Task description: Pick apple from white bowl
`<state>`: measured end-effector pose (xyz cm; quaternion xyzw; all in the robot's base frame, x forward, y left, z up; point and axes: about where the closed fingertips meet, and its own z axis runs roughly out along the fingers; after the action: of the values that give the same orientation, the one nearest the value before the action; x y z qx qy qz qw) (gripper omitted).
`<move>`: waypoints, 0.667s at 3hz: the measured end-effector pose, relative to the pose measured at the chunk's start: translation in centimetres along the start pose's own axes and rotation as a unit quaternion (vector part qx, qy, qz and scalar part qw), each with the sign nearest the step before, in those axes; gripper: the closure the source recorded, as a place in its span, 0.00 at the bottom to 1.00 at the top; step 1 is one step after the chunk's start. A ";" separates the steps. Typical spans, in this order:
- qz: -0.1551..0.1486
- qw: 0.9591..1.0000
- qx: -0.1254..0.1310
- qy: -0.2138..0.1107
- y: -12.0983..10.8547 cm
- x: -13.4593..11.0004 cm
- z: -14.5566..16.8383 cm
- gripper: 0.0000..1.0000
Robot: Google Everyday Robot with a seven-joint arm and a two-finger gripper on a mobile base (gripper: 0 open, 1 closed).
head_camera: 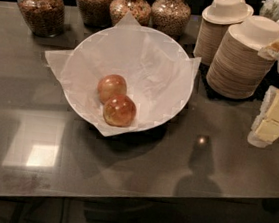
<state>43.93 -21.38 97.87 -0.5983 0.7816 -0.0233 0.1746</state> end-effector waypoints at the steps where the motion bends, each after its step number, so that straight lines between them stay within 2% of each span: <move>1: 0.005 0.999 -0.004 -0.034 0.0 -0.7 0.5 0.00; 2: -0.007 0.992 -0.029 -0.124 0.7 -4.3 0.6 0.00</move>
Offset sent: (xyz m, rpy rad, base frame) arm 0.0013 0.0946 0.0165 0.4984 -0.0043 0.2017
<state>44.41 -16.98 98.22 -0.6067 0.7501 0.0724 0.2530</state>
